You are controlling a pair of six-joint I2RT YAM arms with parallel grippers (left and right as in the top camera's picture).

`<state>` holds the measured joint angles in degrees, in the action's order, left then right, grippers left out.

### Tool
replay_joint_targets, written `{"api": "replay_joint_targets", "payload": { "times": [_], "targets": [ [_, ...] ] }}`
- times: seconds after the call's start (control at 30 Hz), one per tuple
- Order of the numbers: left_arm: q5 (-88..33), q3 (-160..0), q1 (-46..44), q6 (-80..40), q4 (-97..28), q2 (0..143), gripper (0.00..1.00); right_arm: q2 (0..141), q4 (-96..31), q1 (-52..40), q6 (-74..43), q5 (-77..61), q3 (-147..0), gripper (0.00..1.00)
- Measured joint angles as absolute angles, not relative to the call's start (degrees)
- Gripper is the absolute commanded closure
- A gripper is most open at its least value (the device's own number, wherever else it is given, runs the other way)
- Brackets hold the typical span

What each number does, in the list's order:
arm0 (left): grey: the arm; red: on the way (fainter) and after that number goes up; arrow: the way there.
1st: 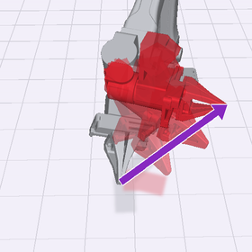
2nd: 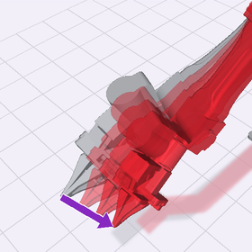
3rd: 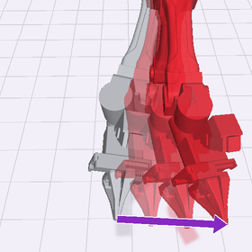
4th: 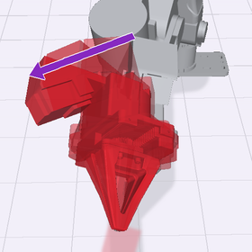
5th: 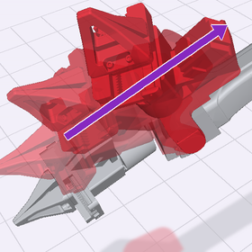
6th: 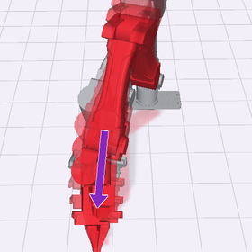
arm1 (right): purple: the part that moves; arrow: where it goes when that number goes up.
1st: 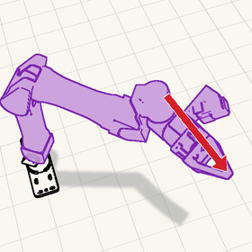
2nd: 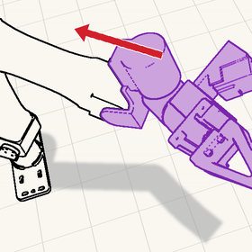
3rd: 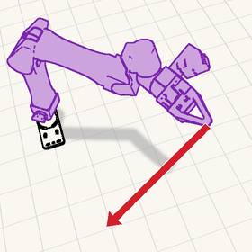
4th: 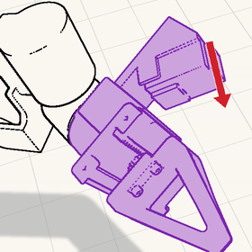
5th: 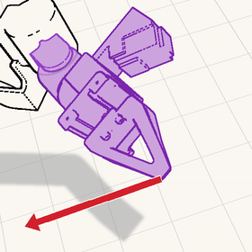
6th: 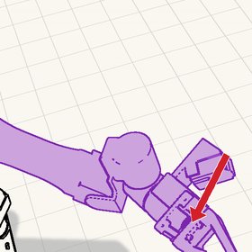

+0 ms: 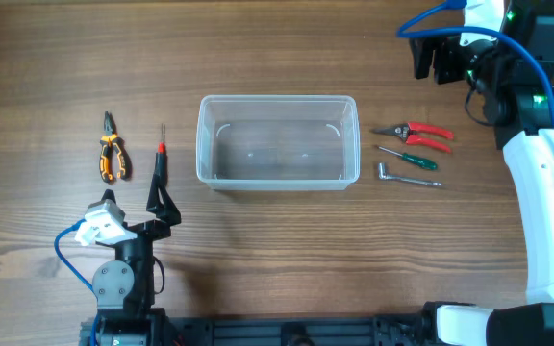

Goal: Pack container
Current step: 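Move the right gripper over the green-handled screwdriver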

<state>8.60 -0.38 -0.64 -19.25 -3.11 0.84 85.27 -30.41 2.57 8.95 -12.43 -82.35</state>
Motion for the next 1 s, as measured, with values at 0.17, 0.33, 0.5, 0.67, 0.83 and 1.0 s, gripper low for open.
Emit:
{"api": "replay_joint_targets", "payload": {
  "times": [0.17,0.33,0.5,0.67,0.83,1.0],
  "targets": [
    [8.60,-0.38,-0.64,-19.25,-3.11,0.84,0.00,85.27,-30.76,2.57,9.13,-12.43,-82.32,0.00],
    [8.60,-0.38,-0.64,-19.25,-3.11,0.84,0.00,86.17,-30.98,2.59,9.37,-10.22,-82.54,0.00],
    [8.58,-0.38,-0.64,-19.25,-3.11,0.84,0.00,93.36,-35.62,2.59,20.21,-4.47,-83.07,0.00],
    [8.60,-0.38,-0.64,-19.25,-3.14,0.84,0.00,96.44,-39.18,2.59,22.44,0.49,-83.07,0.00],
    [8.60,-0.38,-0.64,-19.25,-3.14,0.84,0.00,96.38,-47.35,2.59,22.46,1.39,-83.09,0.01],
    [8.60,-0.38,-0.64,-19.25,-3.11,0.84,0.00,96.40,-57.98,2.59,27.62,1.65,-83.09,0.01]
  ]
}}
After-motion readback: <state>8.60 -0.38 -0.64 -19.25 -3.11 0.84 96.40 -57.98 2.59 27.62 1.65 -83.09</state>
